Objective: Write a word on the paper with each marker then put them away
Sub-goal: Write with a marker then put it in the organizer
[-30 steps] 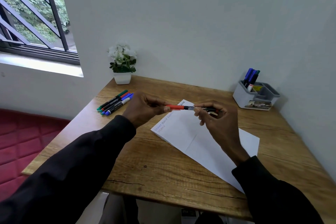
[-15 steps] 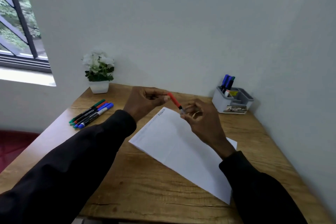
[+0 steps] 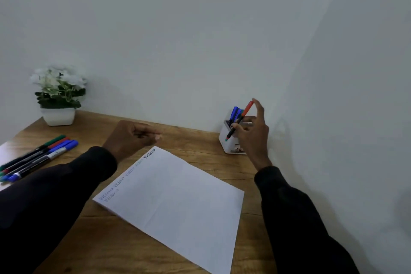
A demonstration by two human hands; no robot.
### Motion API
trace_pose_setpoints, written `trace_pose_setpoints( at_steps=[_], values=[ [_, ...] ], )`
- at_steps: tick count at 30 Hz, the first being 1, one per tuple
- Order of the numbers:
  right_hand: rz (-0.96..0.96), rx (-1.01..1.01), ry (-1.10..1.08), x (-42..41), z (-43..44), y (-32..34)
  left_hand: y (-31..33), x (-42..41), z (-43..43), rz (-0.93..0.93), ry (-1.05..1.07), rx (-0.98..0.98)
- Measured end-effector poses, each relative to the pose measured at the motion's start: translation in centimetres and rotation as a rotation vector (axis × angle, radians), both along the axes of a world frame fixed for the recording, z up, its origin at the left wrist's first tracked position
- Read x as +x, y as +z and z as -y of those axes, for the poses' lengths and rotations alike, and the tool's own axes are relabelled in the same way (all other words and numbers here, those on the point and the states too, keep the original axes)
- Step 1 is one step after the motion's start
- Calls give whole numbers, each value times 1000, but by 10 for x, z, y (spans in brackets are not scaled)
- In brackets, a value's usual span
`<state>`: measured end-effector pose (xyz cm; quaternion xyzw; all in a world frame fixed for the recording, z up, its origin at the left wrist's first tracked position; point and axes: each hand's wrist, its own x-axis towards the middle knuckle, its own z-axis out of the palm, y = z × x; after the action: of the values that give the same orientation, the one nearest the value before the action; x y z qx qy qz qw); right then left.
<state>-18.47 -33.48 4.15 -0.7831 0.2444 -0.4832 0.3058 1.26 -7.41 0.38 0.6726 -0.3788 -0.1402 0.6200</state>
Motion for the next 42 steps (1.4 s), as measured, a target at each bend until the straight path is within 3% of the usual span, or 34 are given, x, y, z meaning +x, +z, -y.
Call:
trace_pose_setpoints(
  at_steps=[8,20,34,42],
  values=[
    [4,-70,-115,6,49,9,-6,6,2,49,8,6],
    [-218,-120,-127,13,49,-29,-11,7,-5,11,18,5],
    [-191,-103,-226,8,34,-20,-4,4,-30,16,34,11],
    [-33,-155,-200,14,-10,-11,-2,3,-58,-25,31,37]
  ],
)
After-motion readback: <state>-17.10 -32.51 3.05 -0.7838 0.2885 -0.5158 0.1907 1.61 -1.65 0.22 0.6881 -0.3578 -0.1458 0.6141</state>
